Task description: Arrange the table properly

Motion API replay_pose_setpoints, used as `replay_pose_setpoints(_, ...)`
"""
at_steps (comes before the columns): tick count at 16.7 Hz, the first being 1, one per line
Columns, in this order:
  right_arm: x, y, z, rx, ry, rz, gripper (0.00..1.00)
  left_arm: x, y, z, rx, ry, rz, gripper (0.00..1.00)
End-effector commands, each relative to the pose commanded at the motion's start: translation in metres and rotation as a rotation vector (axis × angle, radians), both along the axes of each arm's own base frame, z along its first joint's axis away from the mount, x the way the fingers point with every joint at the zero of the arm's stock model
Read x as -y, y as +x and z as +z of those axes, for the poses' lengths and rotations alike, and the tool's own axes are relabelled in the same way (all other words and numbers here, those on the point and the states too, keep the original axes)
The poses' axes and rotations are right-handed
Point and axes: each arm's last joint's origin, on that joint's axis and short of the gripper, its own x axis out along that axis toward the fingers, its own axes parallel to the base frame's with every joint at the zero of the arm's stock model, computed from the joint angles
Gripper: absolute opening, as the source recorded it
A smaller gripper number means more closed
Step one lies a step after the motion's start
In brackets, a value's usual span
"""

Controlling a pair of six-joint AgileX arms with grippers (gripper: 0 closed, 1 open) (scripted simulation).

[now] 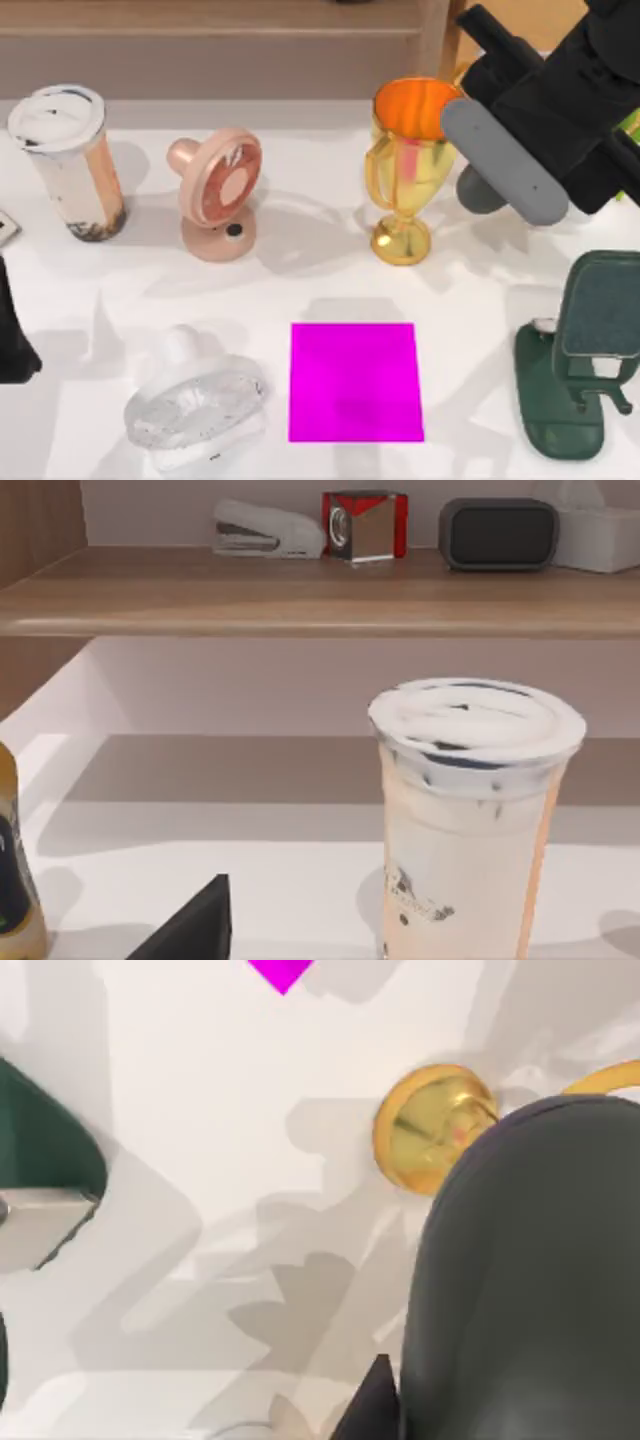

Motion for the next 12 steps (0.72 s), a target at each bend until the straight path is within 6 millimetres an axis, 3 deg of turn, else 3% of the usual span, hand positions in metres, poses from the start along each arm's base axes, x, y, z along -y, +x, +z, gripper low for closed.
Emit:
replay_pose_setpoints(3, -0.067, -0.001, -0.058, -0.087, -0.112, 0.318, 0.0, 0.0, 0.0, 0.0, 0.0, 0.0, 0.0, 1.0)
replay_pose_setpoints(6, -0.111, -0.007, -0.125, -0.146, -0.232, 0.581, 0.0, 0.0, 0.0, 0.0, 0.0, 0.0, 0.0, 1.0)
replay_pose_setpoints(9, -0.13, -0.013, -0.172, -0.151, -0.31, 0.738, 0.0, 0.0, 0.0, 0.0, 0.0, 0.0, 0.0, 1.0)
replay_pose_setpoints(12, -0.134, -0.015, -0.182, -0.145, -0.327, 0.773, 0.0, 0.0, 0.0, 0.0, 0.0, 0.0, 0.0, 1.0)
